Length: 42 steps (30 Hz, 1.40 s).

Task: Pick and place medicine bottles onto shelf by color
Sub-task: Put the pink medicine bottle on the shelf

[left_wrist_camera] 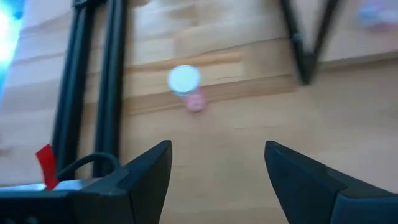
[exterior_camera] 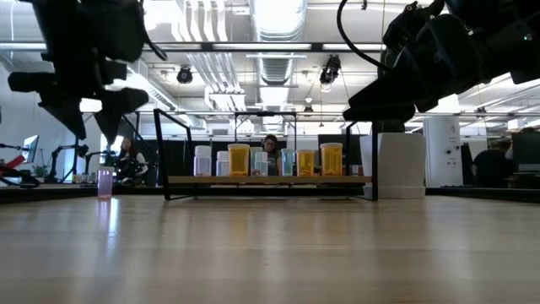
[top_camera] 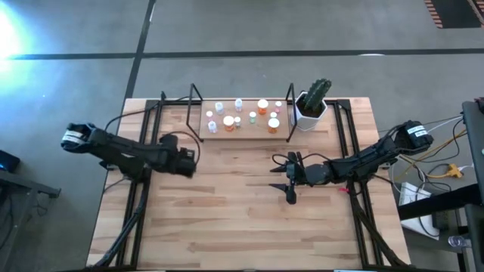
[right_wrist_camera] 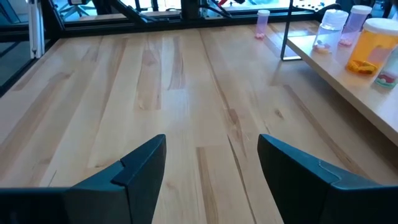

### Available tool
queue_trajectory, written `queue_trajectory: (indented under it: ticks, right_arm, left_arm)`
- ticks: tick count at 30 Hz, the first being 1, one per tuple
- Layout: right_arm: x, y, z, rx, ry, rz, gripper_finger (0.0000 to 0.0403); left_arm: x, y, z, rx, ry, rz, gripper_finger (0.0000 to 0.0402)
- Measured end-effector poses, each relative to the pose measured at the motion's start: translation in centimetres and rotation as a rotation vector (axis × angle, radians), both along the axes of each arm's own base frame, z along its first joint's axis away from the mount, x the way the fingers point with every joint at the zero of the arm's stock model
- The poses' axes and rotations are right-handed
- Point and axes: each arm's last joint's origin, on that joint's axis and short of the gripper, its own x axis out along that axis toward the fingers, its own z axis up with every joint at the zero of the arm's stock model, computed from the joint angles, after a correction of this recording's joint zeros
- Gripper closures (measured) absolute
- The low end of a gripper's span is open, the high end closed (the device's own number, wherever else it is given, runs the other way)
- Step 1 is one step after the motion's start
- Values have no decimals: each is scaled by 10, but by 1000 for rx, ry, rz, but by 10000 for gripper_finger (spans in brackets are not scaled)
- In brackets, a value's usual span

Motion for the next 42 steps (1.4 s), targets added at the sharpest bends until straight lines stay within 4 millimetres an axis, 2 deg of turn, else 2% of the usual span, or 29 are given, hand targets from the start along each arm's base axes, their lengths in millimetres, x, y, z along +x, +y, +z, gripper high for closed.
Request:
queue_trajectory:
  ticks: [8, 13, 17, 24, 35, 42]
  right_arm:
    - [0, 0, 0, 0, -1, 1, 158]
    - [0, 0, 0, 0, -1, 1, 158]
    - [0, 0, 0, 0, -1, 1, 158]
    - [0, 0, 0, 3, -3, 0, 158]
    - [0, 0, 1, 5, -9, -1, 158]
    - [0, 0, 1, 6, -9, -1, 158]
  left_arm:
    - [-6, 28, -12, -42, 95, 78, 185]
    - [-6, 40, -25, -61, 79, 81, 200]
    - [-5, 48, -33, -60, 50, 66, 201]
    - [-13, 54, -44, -45, 79, 108, 201]
    - [-19, 59, -60, 22, 28, 138, 131]
    - [-22, 62, -68, 84, 4, 157, 125]
